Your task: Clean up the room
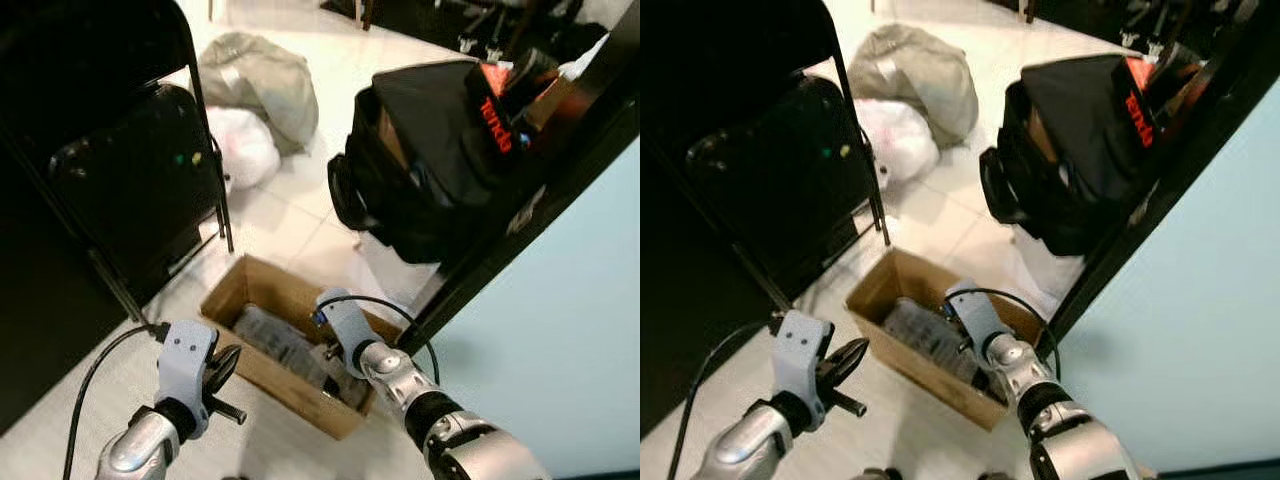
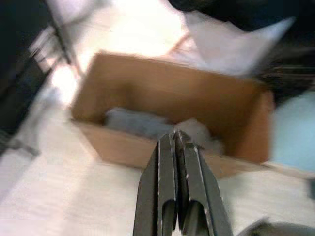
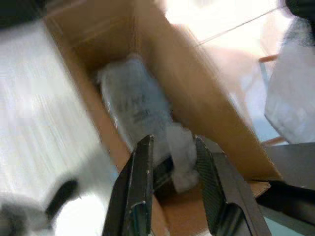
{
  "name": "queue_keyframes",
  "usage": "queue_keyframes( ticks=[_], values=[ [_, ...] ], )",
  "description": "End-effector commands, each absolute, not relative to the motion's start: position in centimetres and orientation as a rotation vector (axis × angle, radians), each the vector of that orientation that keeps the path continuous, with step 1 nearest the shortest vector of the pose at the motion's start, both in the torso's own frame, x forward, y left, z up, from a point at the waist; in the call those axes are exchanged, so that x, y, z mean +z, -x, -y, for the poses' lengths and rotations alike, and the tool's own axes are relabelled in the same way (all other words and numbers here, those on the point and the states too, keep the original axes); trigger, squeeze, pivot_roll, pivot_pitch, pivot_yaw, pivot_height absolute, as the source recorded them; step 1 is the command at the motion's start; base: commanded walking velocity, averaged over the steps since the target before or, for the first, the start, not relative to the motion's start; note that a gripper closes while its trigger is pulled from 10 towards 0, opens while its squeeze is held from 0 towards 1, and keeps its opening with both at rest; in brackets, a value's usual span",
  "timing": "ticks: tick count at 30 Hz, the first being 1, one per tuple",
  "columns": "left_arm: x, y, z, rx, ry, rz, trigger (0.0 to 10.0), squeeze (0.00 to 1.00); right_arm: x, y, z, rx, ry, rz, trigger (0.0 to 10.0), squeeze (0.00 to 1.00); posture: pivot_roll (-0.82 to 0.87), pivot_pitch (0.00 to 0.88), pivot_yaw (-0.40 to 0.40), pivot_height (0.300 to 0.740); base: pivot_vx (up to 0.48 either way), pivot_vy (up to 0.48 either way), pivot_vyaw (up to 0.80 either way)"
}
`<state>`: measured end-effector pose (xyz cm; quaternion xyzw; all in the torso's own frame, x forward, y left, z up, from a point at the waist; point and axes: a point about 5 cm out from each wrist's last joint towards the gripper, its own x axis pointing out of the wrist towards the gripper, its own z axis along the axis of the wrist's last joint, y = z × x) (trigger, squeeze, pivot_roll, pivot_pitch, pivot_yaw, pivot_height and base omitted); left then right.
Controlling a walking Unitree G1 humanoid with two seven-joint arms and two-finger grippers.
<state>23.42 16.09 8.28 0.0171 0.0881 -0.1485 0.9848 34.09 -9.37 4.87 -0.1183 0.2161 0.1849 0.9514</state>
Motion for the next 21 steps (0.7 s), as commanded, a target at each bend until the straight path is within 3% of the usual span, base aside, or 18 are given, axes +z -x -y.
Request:
queue_keyframes(
  ticks=[1, 11, 21],
  values=[
    [7.3, -23.2, -16.0, -0.259, -0.038, -0.216, 10.0, 0.0, 4.4, -33.7, 10.0, 0.338, 0.177, -0.464, 10.0, 0.0, 0.02, 0.057, -0.018, 0.74, 0.0, 0.0, 0.0],
    [6.1, -26.3, -14.4, -0.118, -0.22, -0.248, 10.0, 0.0, 2.7, -31.7, 13.0, 0.144, 0.096, -0.413, 10.0, 0.0, -0.02, 0.0, 0.011, 0.74, 0.0, 0.0, 0.0],
    [5.6, -27.1, -16.1, 0.043, -0.265, -0.273, 10.0, 0.0, 2.9, -31.1, 13.3, 0.099, 0.057, -0.392, 10.0, 0.0, -0.01, 0.0, 0.015, 0.74, 0.0, 0.0, -0.12]
  ],
)
